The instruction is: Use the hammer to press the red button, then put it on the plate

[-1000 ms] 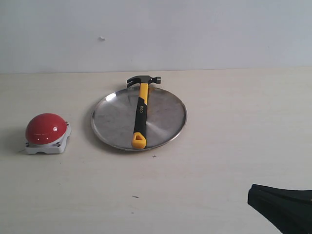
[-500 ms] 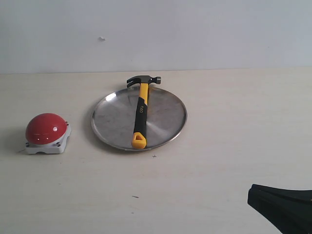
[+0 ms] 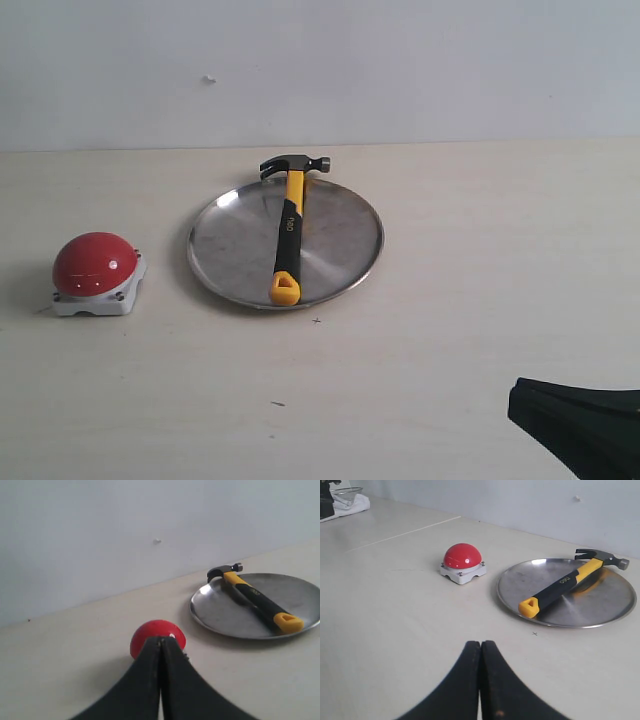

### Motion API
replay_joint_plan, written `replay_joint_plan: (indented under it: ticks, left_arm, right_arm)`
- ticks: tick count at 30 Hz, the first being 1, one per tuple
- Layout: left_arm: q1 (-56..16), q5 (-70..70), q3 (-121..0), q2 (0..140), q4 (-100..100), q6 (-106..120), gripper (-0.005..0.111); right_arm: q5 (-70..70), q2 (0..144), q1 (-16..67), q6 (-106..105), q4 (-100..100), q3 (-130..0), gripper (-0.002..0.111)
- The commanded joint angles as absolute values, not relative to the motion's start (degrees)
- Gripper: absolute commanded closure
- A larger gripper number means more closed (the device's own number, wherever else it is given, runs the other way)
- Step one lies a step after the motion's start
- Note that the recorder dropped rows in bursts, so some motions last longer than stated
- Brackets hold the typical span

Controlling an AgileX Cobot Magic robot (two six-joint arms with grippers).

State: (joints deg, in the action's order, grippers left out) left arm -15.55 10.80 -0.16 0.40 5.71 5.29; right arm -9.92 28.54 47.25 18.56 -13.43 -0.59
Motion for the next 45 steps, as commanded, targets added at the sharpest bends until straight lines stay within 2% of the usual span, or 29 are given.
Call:
replay_joint_plan:
  ticks: [1, 5, 14, 31, 34, 37, 45]
  left_arm:
    - [-15.25, 12.15, 0.0, 0.0, 5.07, 4.67, 0.107]
    - [-15.25, 12.28, 0.0, 0.0, 4.79, -1.1, 0.107]
    - [-8.41, 14.69, 0.0, 0.0, 4.79, -7.03, 0.107]
    - [-8.02, 14.69, 0.0, 0.0, 4.79, -7.03, 0.107]
    - [-8.02, 14.69, 0.0, 0.0, 4.79, -7.03, 0.107]
    - [-8.02, 14.69, 0.0, 0.0, 4.79, -7.03, 0.107]
    - [-8.02, 14.69, 0.0, 0.0, 4.79, -7.03, 0.107]
  right_arm:
    - [-9.91, 28.15, 47.29, 18.17, -13.43, -0.39, 0.108]
    - [-9.54, 28.15, 47.29, 18.17, -13.43, -0.39, 0.108]
    - [-9.54, 28.15, 47.29, 18.17, -13.43, -0.39, 0.108]
    - [-9.54, 26.51, 47.29, 18.17, -13.43, -0.39, 0.108]
    - [-9.54, 23.32, 46.29, 11.68, -15.75, -0.39, 0.108]
    - [-7.3, 18.09, 41.44, 7.99, -15.75, -0.39, 0.108]
    - [8.15, 3.76, 17.62, 9.2, -14.75, -0.39, 0.108]
